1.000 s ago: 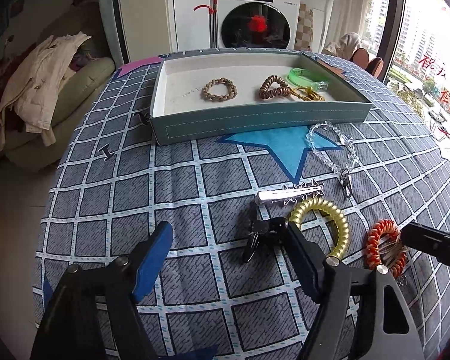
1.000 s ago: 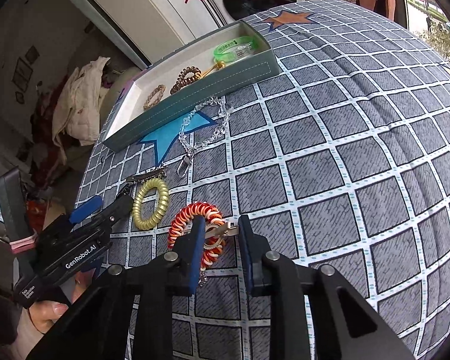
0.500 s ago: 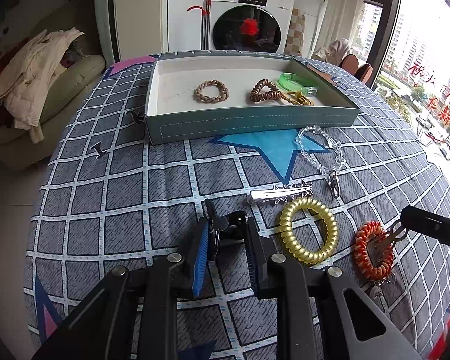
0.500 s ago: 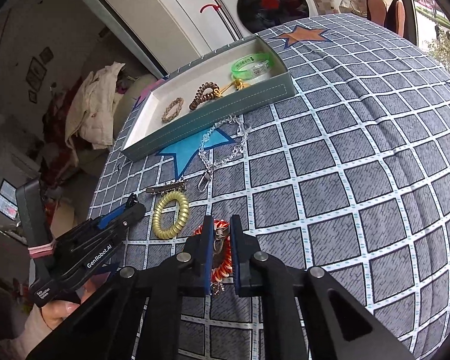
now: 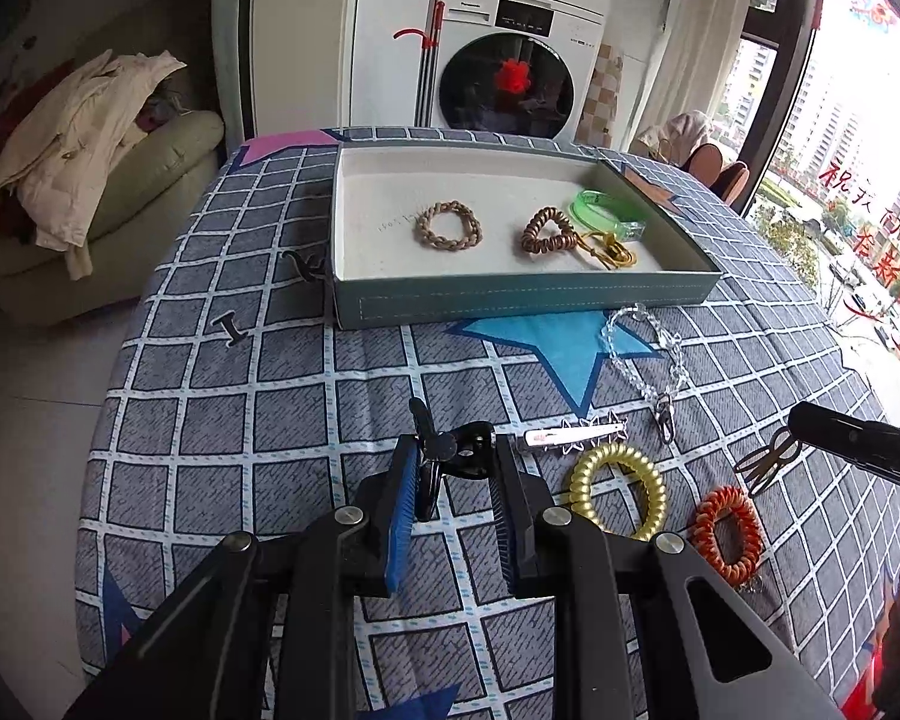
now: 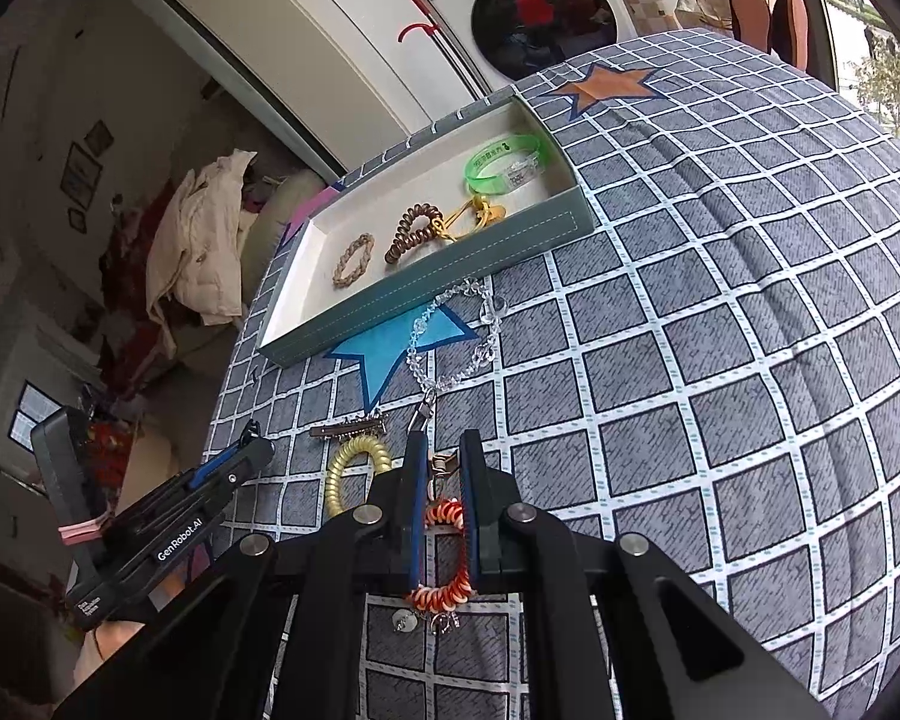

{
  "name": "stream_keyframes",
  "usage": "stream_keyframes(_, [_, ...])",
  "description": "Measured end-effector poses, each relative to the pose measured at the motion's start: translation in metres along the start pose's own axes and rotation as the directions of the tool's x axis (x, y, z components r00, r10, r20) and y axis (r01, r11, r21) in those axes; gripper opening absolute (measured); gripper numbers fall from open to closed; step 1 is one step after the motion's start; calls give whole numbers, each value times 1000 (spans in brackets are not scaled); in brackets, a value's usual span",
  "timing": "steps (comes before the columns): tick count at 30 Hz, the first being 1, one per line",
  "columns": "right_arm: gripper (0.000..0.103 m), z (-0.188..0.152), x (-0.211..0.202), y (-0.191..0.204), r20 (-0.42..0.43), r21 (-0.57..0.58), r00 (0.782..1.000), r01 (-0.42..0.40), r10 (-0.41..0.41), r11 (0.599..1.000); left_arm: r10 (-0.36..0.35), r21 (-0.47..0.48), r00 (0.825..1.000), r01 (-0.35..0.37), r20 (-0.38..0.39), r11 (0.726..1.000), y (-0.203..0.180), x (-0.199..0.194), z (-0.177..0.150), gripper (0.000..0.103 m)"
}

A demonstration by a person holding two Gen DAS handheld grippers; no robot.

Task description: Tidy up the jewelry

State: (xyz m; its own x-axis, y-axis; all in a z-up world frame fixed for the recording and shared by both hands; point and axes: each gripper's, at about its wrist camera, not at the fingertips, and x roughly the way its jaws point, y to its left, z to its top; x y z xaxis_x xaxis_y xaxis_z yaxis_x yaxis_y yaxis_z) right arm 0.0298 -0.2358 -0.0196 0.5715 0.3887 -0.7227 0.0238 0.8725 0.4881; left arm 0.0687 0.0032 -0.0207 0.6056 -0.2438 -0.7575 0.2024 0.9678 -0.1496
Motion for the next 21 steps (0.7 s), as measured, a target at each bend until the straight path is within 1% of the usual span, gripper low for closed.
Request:
stream_keyframes(3, [11, 12, 3, 0, -2, 9, 1000, -16, 16, 1000, 0, 1, 1000, 0, 21, 1000, 0, -2, 11, 43])
stream_keyframes(8, [11, 39, 6, 3, 22, 2, 999, -23, 23, 1000, 7, 14, 998, -8, 55, 1000, 0, -2, 33, 43])
stream_keyframes(14, [11, 73, 20, 2, 38, 35, 998, -43, 41, 998, 13, 20, 995, -15, 95, 1000, 0, 3, 62, 43])
stream_keyframes(17, [11, 88, 30, 2, 41, 37, 999, -37, 36, 999, 17, 10, 995, -18, 94, 1000, 3, 10, 73, 43])
stream_keyframes(21, [11, 105, 44, 3, 38, 24, 999, -15, 14, 1000, 39, 9, 995, -40, 88, 999, 3, 25, 85, 43])
